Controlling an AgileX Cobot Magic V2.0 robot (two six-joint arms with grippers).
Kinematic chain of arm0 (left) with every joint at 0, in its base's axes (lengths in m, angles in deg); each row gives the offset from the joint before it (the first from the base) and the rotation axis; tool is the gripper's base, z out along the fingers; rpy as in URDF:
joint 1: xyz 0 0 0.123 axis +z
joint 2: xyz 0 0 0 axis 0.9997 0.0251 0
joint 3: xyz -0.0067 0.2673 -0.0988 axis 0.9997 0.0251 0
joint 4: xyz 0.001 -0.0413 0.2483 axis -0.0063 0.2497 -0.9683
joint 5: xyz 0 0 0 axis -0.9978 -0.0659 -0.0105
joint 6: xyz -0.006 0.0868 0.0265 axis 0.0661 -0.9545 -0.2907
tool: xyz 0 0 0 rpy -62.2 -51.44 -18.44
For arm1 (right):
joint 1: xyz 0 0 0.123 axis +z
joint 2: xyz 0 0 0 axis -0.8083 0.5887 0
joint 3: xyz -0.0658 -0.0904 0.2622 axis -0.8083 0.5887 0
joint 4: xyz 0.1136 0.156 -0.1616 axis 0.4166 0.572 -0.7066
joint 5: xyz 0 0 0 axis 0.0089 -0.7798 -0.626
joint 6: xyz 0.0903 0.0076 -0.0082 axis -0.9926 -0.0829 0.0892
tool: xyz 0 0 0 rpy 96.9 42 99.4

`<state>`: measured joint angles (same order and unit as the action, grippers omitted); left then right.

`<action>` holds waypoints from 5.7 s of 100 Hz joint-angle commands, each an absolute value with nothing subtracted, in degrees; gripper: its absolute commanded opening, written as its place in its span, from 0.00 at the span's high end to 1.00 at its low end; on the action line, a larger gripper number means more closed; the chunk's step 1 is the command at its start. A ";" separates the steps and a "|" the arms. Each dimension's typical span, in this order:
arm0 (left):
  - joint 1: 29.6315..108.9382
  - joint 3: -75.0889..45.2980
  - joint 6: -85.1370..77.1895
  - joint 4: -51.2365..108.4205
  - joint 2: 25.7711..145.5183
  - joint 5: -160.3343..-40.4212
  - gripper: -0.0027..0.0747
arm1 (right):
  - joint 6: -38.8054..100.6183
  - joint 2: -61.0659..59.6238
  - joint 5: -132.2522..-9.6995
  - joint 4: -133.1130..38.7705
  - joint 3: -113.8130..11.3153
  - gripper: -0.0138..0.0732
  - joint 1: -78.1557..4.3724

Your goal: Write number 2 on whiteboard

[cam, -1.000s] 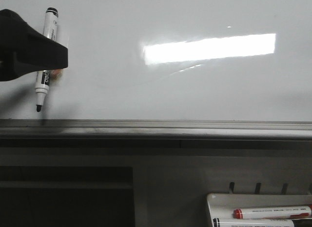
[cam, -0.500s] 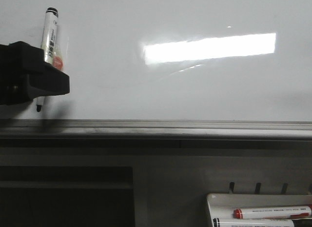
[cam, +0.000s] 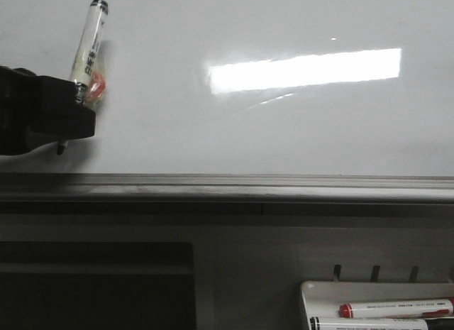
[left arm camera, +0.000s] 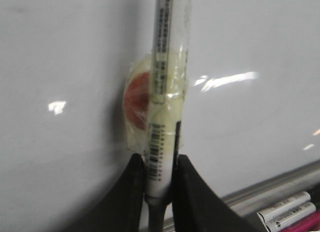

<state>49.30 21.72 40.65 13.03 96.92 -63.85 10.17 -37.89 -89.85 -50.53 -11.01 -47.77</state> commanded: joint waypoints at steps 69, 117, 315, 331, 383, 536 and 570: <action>44.09 20.11 42.03 -42.59 84.38 -70.41 0.99 | 39.90 -2.58 -74.59 -35.60 -33.93 0.41 -7.14; 44.09 20.11 42.03 -42.80 84.46 -70.52 0.99 | 40.50 5.48 -74.33 -35.72 -40.53 0.72 -2.35; 64.27 18.64 42.13 -3.19 63.46 -70.42 0.99 | 36.21 12.75 -78.21 -35.26 -43.38 0.90 -21.29; 64.27 18.64 42.13 -3.10 63.46 -70.52 0.99 | 36.21 16.17 -74.91 -35.26 -44.09 0.90 -14.88; 64.27 18.64 42.13 -3.10 63.46 -70.60 0.99 | 35.35 6.86 -81.71 -35.90 -37.48 0.90 -25.12; 43.89 13.91 37.47 -32.54 87.59 -70.79 0.99 | 35.22 9.35 -93.77 -38.83 -54.58 0.90 -7.54; 45.77 14.04 37.55 -6.18 87.59 -71.75 0.99 | 35.22 9.00 -86.83 -40.25 -54.58 0.17 -11.94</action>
